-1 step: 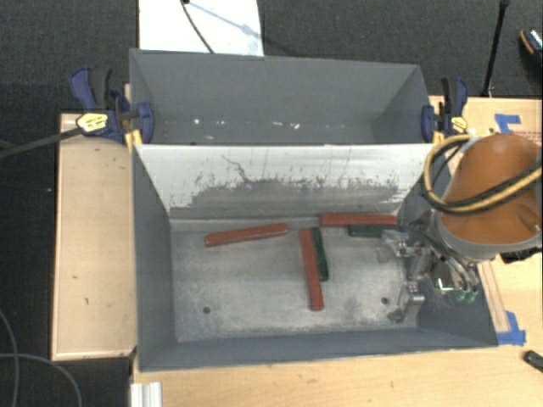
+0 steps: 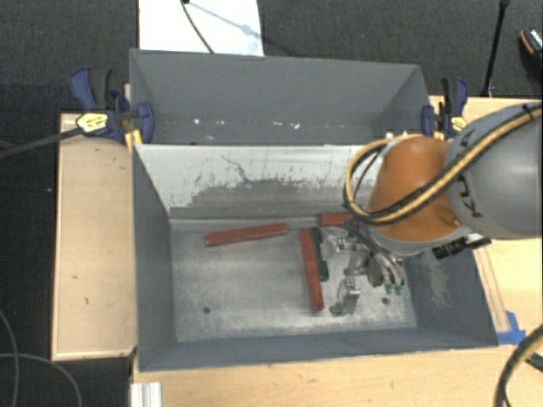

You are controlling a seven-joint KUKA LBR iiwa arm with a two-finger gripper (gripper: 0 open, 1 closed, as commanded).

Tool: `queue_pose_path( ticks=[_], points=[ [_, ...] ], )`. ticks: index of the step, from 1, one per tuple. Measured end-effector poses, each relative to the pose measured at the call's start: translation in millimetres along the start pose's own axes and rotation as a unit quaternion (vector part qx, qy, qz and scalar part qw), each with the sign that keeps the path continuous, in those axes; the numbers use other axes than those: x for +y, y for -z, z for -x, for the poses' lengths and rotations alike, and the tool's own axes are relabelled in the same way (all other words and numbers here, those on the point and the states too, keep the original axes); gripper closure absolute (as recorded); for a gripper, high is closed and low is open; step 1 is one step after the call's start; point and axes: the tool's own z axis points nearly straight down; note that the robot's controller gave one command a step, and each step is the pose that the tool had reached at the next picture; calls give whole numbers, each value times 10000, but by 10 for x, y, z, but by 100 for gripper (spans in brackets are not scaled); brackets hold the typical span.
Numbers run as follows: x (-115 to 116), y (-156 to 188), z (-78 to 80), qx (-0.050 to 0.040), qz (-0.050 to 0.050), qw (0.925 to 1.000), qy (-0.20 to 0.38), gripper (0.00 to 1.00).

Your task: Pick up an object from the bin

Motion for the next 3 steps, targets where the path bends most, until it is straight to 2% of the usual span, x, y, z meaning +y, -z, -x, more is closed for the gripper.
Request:
queue_pose_path(
  ticks=[1,2,3],
  points=[
    [184,-425,168,0,-19,9856,1692,0],
    [180,-400,189,-37,-26,9854,1700,100],
    [179,-418,171,-13,-24,9854,1705,0]
  ],
)
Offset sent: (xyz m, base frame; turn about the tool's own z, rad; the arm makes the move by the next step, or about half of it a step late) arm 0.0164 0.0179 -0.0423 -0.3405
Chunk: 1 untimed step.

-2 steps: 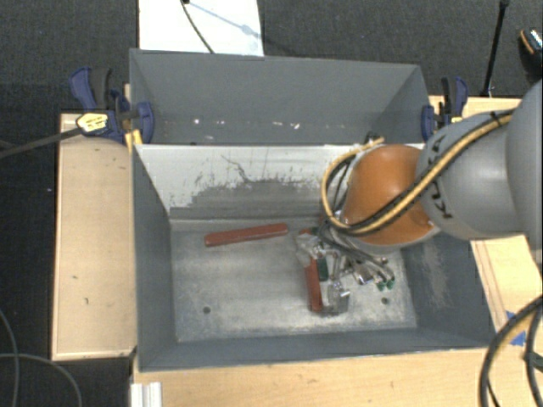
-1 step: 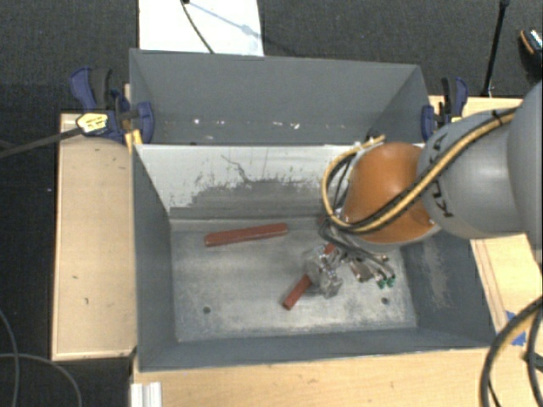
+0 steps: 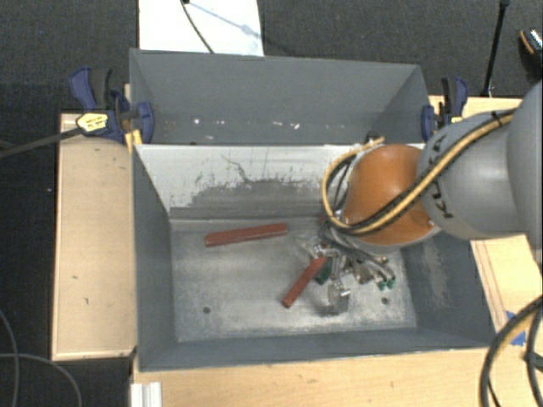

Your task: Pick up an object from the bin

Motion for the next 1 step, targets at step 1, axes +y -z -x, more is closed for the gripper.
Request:
queue_pose_path(
  ticks=[1],
  points=[
    [-2,15,11,-17,-4,10000,10,100]
  ],
)
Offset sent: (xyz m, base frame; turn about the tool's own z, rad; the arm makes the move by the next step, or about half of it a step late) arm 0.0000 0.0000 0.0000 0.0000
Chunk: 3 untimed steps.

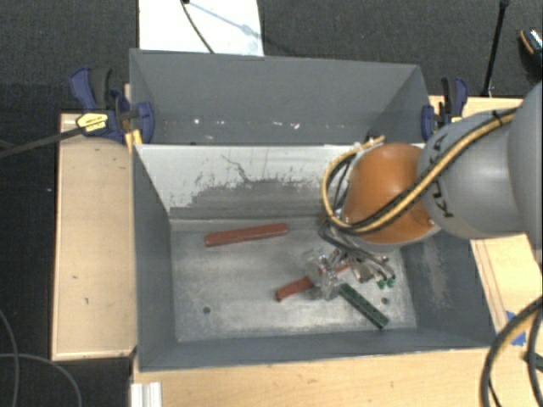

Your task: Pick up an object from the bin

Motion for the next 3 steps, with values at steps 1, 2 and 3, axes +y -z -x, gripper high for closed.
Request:
queue_pose_path(
  ticks=[1,2,3],
  points=[
    [3,-16,-11,17,4,10000,4,0],
    [2,-15,-13,18,3,10000,10,100],
    [338,1489,-209,-25,-5,9936,1133,100]
  ],
)
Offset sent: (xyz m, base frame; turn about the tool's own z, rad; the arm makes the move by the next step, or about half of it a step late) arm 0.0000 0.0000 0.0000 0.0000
